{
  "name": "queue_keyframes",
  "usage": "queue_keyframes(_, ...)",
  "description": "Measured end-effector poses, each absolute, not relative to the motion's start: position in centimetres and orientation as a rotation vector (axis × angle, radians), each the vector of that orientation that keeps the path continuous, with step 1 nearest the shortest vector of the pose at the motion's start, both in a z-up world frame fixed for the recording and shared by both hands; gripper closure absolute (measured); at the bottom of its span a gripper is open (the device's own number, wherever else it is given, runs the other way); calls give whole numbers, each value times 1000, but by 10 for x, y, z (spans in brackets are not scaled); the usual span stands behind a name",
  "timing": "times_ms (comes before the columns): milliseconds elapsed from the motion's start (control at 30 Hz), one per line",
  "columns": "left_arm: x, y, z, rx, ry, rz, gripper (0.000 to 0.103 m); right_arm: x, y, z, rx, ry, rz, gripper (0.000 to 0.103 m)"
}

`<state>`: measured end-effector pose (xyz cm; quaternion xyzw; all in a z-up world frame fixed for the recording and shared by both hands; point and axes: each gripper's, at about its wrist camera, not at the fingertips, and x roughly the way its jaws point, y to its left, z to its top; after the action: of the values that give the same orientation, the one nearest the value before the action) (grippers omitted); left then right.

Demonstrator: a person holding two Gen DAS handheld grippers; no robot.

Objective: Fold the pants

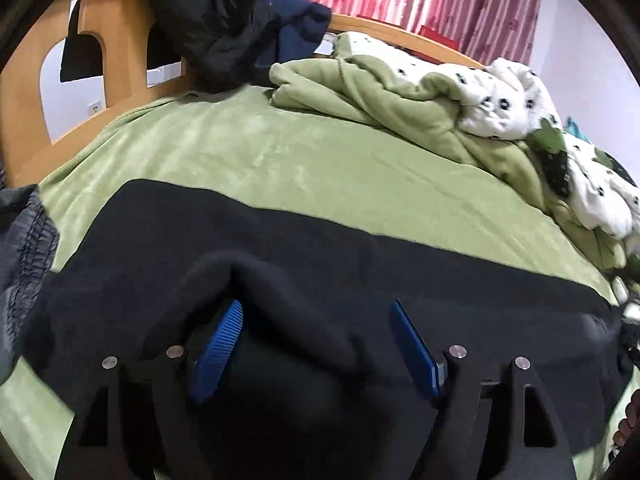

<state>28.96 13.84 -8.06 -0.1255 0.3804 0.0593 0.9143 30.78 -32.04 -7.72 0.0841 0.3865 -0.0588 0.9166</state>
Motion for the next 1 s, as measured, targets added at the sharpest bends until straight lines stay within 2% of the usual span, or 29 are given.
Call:
queue_keyframes(233, 217, 145, -90, -397, 870, 35, 27, 222, -316, -74, 114, 836, -108, 48)
queue_keyframes(500, 165, 157, -128, -534, 892, 22, 27, 159, -359, -108, 359, 930, -117, 48)
queue_keyframes(700, 179, 171, -141, -639, 844, 42, 27, 173, -385, -122, 545, 915, -119, 48)
queue_keyframes(1000, 231, 185, -146, -671, 836, 151, 30, 235, -399, -136, 567, 878, -186, 48)
